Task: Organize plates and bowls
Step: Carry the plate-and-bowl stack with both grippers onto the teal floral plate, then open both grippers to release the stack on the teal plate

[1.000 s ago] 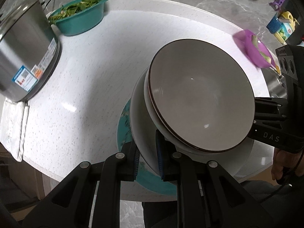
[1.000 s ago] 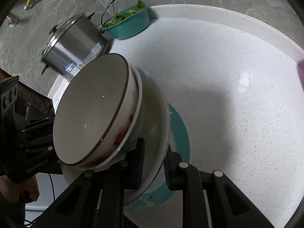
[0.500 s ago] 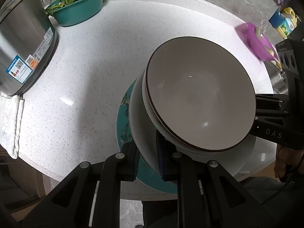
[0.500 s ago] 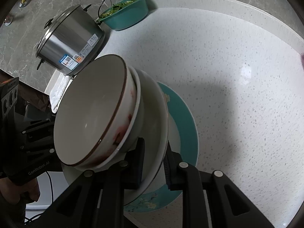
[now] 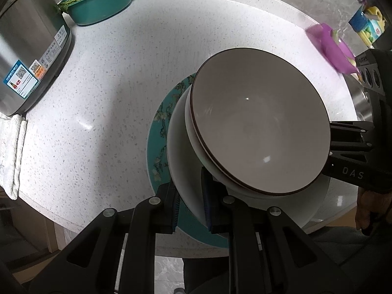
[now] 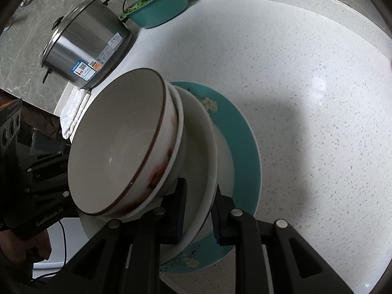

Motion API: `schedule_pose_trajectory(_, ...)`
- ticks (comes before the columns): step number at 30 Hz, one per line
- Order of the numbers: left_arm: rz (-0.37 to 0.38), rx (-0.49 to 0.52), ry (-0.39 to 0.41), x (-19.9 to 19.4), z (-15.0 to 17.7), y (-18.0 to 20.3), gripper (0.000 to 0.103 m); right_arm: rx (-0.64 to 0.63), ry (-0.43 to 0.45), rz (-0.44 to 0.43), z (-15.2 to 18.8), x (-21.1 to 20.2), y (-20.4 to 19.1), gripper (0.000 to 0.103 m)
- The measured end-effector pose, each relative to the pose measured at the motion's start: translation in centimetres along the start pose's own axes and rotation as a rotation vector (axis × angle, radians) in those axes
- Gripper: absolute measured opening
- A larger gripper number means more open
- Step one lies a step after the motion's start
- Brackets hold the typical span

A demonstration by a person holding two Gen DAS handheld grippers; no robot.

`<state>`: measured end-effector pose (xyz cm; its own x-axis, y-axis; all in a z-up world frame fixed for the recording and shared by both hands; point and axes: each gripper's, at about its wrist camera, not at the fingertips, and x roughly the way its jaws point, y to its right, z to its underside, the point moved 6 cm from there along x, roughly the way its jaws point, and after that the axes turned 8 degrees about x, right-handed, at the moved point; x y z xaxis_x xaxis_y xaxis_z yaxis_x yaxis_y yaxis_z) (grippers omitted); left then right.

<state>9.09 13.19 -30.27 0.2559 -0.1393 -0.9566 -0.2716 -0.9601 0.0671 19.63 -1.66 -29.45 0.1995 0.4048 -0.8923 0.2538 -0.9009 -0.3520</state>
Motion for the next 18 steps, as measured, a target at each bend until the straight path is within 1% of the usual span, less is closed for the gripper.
schedule_pose_trajectory(6, 0.004, 0.014, 0.007, 0.3, 0.2, -0.1, 0.014, 0.013, 0.01, 0.013, 0.1, 0.4, -0.3, 0.02)
schedule_pose_trajectory(10, 0.01, 0.015, 0.025, 0.1, 0.4, -0.3, 0.015, 0.031, 0.012, 0.028, 0.6, 0.8, -0.4, 0.02)
schedule_pose_trajectory(13, 0.039, 0.011, 0.044, -0.1, 0.5, -0.5, 0.015, 0.043, 0.019, 0.044, 0.6, 0.8, -0.6, 0.021)
schedule_pose_trajectory(14, 0.047, 0.012, 0.054, -0.3, 0.5, -0.7, 0.015, 0.045, 0.024, 0.05, 0.6, 0.7, -0.6, 0.022)
schedule_pose_trajectory(15, 0.048, 0.012, 0.06, -0.4, 0.5, -0.8, 0.015, 0.045, 0.031, 0.055, 0.7, 0.6, -0.7, 0.025)
schedule_pose_trajectory(16, 0.052, 0.013, 0.063, -0.5, 0.6, -1.1, 0.016, 0.045, 0.037, 0.058, 0.7, 0.4, -0.8, 0.026)
schedule_pose_trajectory(18, 0.062, 0.013, 0.067, -0.9, 0.6, -1.6, 0.02, 0.048, 0.056, 0.076, 0.9, -0.1, -1.1, 0.032)
